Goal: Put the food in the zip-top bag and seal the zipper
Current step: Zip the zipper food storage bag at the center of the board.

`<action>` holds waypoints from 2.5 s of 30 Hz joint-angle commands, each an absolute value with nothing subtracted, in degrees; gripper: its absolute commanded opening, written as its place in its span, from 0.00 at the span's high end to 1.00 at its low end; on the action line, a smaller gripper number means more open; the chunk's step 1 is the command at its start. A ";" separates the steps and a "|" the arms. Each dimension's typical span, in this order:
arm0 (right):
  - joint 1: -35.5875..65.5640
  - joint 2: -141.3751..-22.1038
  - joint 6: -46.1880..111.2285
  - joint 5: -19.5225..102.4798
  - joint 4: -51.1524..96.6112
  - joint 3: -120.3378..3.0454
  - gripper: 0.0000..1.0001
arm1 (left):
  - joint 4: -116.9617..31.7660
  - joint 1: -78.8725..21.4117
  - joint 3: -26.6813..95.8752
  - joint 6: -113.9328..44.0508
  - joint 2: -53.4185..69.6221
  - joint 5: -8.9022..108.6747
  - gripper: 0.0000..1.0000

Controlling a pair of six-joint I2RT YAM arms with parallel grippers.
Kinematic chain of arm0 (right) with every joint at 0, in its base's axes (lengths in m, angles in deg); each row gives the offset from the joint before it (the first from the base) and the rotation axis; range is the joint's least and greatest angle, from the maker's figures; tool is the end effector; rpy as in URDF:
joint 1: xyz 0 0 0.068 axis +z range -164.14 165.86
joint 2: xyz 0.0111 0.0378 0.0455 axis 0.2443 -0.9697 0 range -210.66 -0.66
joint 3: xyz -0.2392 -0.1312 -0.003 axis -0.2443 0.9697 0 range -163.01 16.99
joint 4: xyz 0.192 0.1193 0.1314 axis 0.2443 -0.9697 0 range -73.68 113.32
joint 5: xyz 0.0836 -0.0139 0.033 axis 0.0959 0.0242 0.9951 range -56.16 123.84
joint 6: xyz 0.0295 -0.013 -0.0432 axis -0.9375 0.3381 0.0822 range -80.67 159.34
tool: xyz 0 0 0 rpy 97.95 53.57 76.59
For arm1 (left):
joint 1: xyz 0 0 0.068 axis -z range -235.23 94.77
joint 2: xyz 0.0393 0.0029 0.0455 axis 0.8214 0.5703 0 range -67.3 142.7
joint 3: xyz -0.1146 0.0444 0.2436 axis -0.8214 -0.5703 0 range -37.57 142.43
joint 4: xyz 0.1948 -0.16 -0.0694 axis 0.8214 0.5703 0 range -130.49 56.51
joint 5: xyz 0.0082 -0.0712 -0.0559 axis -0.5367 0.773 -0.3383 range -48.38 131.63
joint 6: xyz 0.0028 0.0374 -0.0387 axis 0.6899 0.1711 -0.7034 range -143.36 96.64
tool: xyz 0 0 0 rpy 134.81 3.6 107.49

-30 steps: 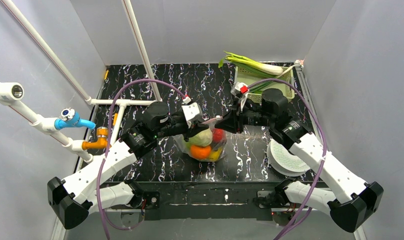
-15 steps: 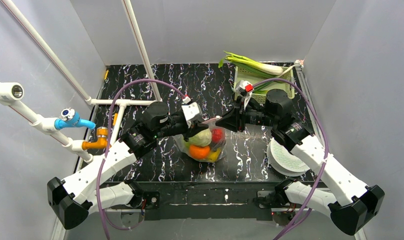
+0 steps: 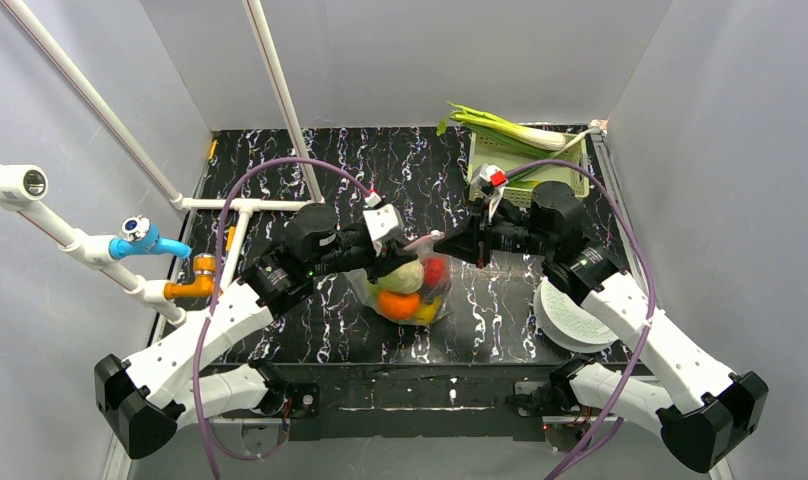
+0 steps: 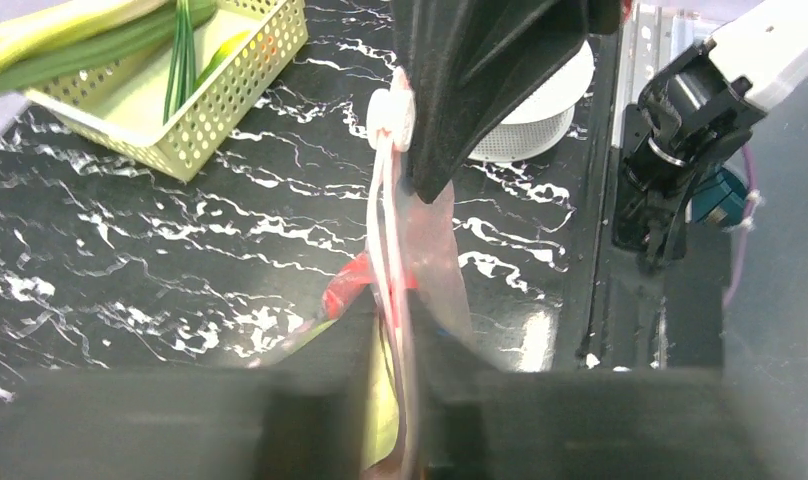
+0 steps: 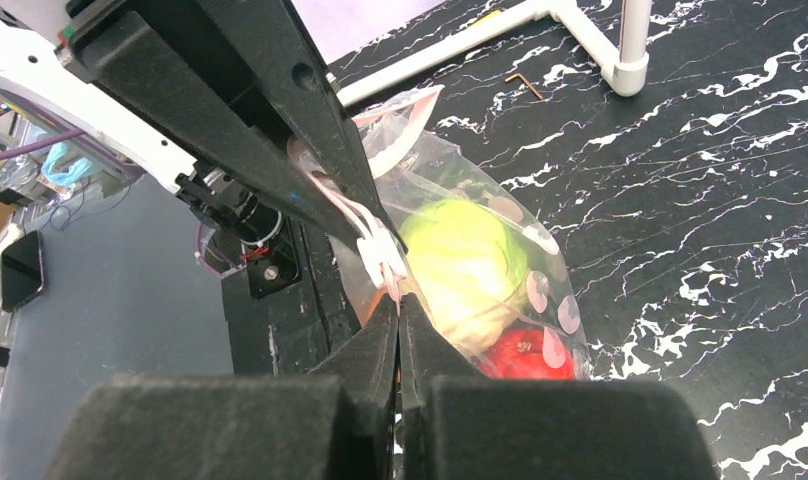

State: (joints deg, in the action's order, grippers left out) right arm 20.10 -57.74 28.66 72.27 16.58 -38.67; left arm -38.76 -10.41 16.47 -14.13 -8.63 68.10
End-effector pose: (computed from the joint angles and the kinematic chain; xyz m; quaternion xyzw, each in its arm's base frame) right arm 0.1726 0.1443 0.3746 -0.3568 0.6545 0.4661 0.4765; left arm 0.1570 -0.1783 0.3674 0.4656 0.5769 -0.3608 0.5659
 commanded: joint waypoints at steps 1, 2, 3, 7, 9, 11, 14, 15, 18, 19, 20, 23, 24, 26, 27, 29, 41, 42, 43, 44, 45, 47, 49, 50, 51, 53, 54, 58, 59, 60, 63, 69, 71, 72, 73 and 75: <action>19.81 -56.98 27.83 73.61 19.61 -38.95 0.99 | -39.58 -10.23 19.26 -15.67 -9.62 72.44 0.67; 19.79 -57.06 27.84 73.79 19.52 -39.08 0.99 | -38.93 -10.22 19.97 -16.54 -9.55 72.91 0.51; 19.79 -57.08 27.97 74.09 19.39 -39.09 0.99 | -38.94 -10.18 20.36 -18.00 -9.43 73.06 0.38; 19.66 -56.98 28.34 75.55 19.14 -39.22 0.99 | -40.03 -10.18 23.65 -22.69 -6.42 75.42 0.26; 19.63 -56.77 28.52 76.22 18.65 -39.64 0.99 | -38.52 -10.23 27.71 -25.73 -3.09 76.80 0.26; 19.61 -56.60 28.52 76.53 18.22 -39.88 0.99 | -37.08 -10.25 30.60 -26.84 -0.64 78.72 0.23; 19.52 -55.98 29.13 76.44 17.36 -40.00 0.99 | -35.43 -10.34 33.55 -27.53 1.91 83.07 0.17; 19.48 -55.52 29.44 76.01 17.23 -39.85 0.99 | -35.10 -10.40 34.10 -27.51 2.53 84.96 0.17; 19.52 -54.45 29.73 75.19 17.30 -38.89 0.99 | -35.55 -10.57 33.97 -27.57 3.14 86.83 0.24; 19.52 -54.23 29.75 75.19 17.22 -38.77 0.99 | -35.81 -10.69 33.71 -27.58 3.16 86.80 0.29; 19.52 -54.10 29.75 75.12 17.06 -38.74 0.99 | -36.03 -10.90 33.33 -27.58 3.09 86.80 0.33; 19.52 -54.00 29.92 75.10 16.70 -38.56 0.99 | -36.31 -11.34 32.96 -27.65 3.19 86.92 0.43; 19.51 -54.01 29.93 75.13 16.65 -38.60 0.99 | -36.85 -11.48 32.66 -28.04 3.22 86.96 0.46; 19.52 -54.16 29.93 75.16 16.55 -38.60 0.99 | -38.78 -11.93 32.07 -29.45 3.31 87.81 0.52; 19.52 -54.19 30.01 75.16 16.56 -38.56 0.99 | -39.62 -12.24 31.81 -30.04 3.44 88.56 0.53; 19.52 -54.22 30.10 75.15 16.62 -38.45 0.99 | -40.13 -12.69 31.56 -30.96 3.56 89.02 0.58; 19.52 -54.37 29.60 74.99 17.89 -37.64 0.99 | -43.20 -14.27 31.87 -33.55 5.47 92.58 0.66; 19.50 -54.35 29.49 74.95 18.02 -37.50 0.99 | -43.10 -14.27 31.75 -33.35 5.42 92.60 0.66; 19.52 -54.36 29.45 74.94 18.15 -37.38 0.99 | -42.96 -14.27 31.56 -33.28 5.38 92.41 0.67; 19.52 -54.26 29.30 75.00 18.28 -37.34 0.99 | -42.76 -14.29 31.48 -33.10 5.30 92.23 0.67; 19.52 -54.27 29.15 75.02 18.39 -37.25 0.99 | -42.50 -14.32 31.48 -32.92 5.34 92.09 0.68; 19.52 -54.19 28.98 75.02 18.58 -37.21 0.99 | -42.28 -14.29 31.51 -32.77 5.17 92.01 0.71; 19.51 -54.14 28.88 75.05 18.66 -37.14 0.99 | -42.44 -14.28 31.51 -32.90 5.00 92.09 0.74; 19.48 -54.15 28.88 74.93 18.67 -37.07 0.99 | -42.25 -14.33 31.51 -32.97 5.03 92.18 0.77; 19.45 -54.03 28.88 74.82 18.67 -37.13 0.99 | -42.07 -14.29 31.52 -32.92 5.05 92.24 0.77; 19.51 -53.86 28.79 74.70 18.75 -37.11 0.99 | -41.63 -14.32 31.53 -32.59 4.91 92.36 0.78; 19.52 -53.84 28.79 74.67 18.79 -37.07 0.99 | -41.45 -14.34 31.51 -32.35 4.83 92.41 0.78; 19.51 -53.76 28.74 74.53 18.75 -37.07 0.99 | -40.89 -14.28 31.20 -31.83 4.55 92.88 0.72; 19.52 -53.75 28.78 74.43 18.68 -37.10 0.99 | -40.85 -14.27 31.14 -31.62 4.58 93.03 0.69; 19.52 -53.70 28.79 74.44 18.66 -37.07 0.99 | -40.85 -14.27 31.01 -31.44 4.47 93.04 0.68; 19.52 -53.44 28.79 74.29 18.60 -37.12 0.99 | -40.84 -14.27 30.85 -31.02 4.42 92.96 0.66; 19.52 -53.52 28.80 74.39 18.62 -36.99 0.99 | -40.80 -14.29 30.82 -30.96 4.29 91.31 0.79; 19.52 -53.71 28.72 74.36 18.67 -36.98 0.99 | -41.56 -14.28 30.32 -31.69 4.18 91.24 0.82; 19.52 -53.83 28.56 74.15 18.67 -37.06 0.99 | -42.00 -14.32 30.05 -31.86 4.09 91.32 0.85; 19.52 -53.95 28.34 74.13 18.67 -37.13 0.99 | -42.31 -14.33 29.77 -31.88 3.96 91.30 0.87; 19.52 -54.39 27.85 73.88 18.42 -37.32 0.99 | -42.49 -14.33 29.30 -31.55 3.48 91.20 0.92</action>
